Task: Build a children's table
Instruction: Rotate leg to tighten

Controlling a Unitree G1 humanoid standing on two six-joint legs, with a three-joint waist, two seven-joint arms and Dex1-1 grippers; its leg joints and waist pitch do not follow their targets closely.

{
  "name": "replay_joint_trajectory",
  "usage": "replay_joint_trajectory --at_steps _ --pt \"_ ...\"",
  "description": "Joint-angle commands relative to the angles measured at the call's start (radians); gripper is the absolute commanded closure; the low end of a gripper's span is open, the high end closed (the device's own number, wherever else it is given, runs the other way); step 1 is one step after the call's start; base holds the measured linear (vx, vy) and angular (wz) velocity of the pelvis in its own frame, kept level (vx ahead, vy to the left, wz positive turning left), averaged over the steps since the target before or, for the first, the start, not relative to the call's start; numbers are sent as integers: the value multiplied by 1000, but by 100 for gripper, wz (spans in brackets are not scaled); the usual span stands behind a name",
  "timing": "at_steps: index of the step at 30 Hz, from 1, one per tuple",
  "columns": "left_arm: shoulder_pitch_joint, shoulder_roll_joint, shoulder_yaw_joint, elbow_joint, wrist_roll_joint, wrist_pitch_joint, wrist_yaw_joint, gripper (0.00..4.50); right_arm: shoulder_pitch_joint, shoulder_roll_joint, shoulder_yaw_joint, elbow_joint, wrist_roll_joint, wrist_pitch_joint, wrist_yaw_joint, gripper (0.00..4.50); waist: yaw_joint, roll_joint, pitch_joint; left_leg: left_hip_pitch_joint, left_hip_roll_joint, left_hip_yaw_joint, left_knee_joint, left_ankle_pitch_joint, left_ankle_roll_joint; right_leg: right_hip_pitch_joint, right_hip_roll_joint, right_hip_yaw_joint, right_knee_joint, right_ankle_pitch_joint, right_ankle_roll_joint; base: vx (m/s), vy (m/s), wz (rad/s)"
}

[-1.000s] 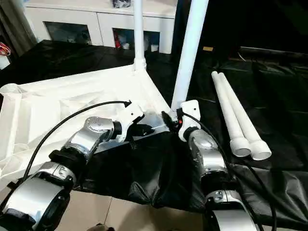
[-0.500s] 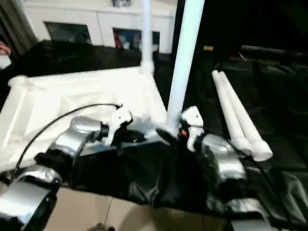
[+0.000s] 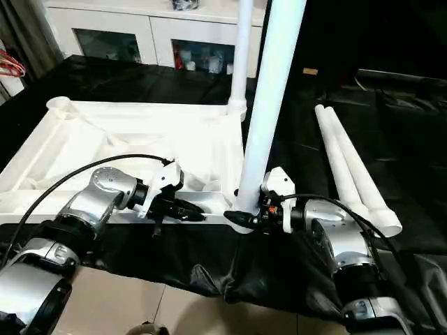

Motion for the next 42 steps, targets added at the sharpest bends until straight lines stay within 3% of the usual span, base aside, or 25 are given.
replay_joint_trajectory --at_steps 1,5,7,8,10,13,17,20,21,23,27,30,33,36,38,42 --pt "-30 -43 32 -28 -40 -12 89 450 22 63 99 -40 11 15 42 167 -1 -5 -70 13 24 -3 -57 -203 65 53 -58 30 -59 -122 -267 0 0 0" --pt "-42 -68 43 -9 -31 -5 160 450 12 101 73 -9 -10 16 -58 176 -4 -7 -68 12 24 -4 -60 -217 52 53 -59 30 -62 -158 -255 0 0 0" --pt "-60 -100 55 11 -24 4 239 450 -18 151 41 66 -60 -2 -229 177 -12 -7 -64 16 22 -6 -64 -250 25 46 -62 31 -70 -235 -239 0 0 0" --pt "-68 -113 57 18 -20 9 268 450 -32 170 28 98 -76 -8 -299 178 -16 -10 -63 16 19 -9 -67 -265 11 49 -63 31 -74 -285 -220 0 0 0" --pt "-87 -144 63 35 -12 19 333 450 -63 204 3 165 -107 -4 -442 178 -23 -8 -62 19 19 -9 -68 -276 3 44 -61 33 -77 -298 -213 0 0 0" --pt "-115 -186 72 60 -3 35 431 450 -94 240 -26 229 -125 -5 -586 178 -31 -7 -65 19 16 -9 -65 -273 -1 45 -60 33 -78 -292 -206 0 0 0" --pt "-146 -261 75 88 -3 2 520 450 -134 287 -70 293 -142 -28 -768 178 -28 -2 -70 16 14 -7 -61 -227 13 48 -56 34 -70 -192 -221 0 0 0" --pt "-141 -262 54 94 18 -26 514 450 -149 297 -104 325 -123 -48 -778 143 -27 -3 -76 9 11 -5 -55 -175 48 56 -55 33 -60 -72 -240 0 0 0" --pt "-141 -262 54 94 18 -26 514 450 -149 297 -104 325 -123 -48 -778 108 -27 -2 -76 8 11 -5 -54 -168 56 57 -56 33 -59 -60 -244 0 0 0" --pt "-136 -261 49 93 21 -40 504 450 -157 300 -130 334 -95 -45 -779 96 -28 1 -73 9 13 -5 -56 -182 68 56 -56 31 -63 -79 -250 0 0 0" --pt "-133 -258 48 105 22 -60 502 450 -164 285 -128 338 -102 -72 -787 61 -28 0 -71 13 15 -5 -59 -220 52 54 -57 31 -68 -141 -242 0 0 0" --pt "-129 -253 48 109 28 -79 501 450 -149 257 -127 295 -111 -87 -764 61 -27 -2 -71 12 15 -5 -59 -213 53 55 -57 32 -67 -134 -239 0 0 0" --pt "-128 -249 54 124 26 -93 516 450 -71 187 -124 126 -89 -65 -667 61 -18 -5 -73 10 16 -4 -56 -180 76 58 -57 33 -62 -90 -233 0 0 0" --pt "-129 -245 54 134 26 -102 518 450 -32 151 -119 58 -84 -56 -638 61 -9 -8 -73 7 15 -4 -54 -157 93 61 -56 32 -61 -67 -226 0 0 0" --pt "-129 -243 55 145 27 -115 520 450 11 107 -121 -8 -72 -50 -597 61 -8 -7 -71 9 14 -3 -53 -178 89 57 -58 32 -70 -142 -216 0 0 0" --pt "-129 -241 60 160 30 -130 517 450 69 54 -127 -108 -44 -22 -535 61 -3 -11 -69 6 14 -4 -53 -186 93 58 -57 32 -72 -174 -194 0 0 0"
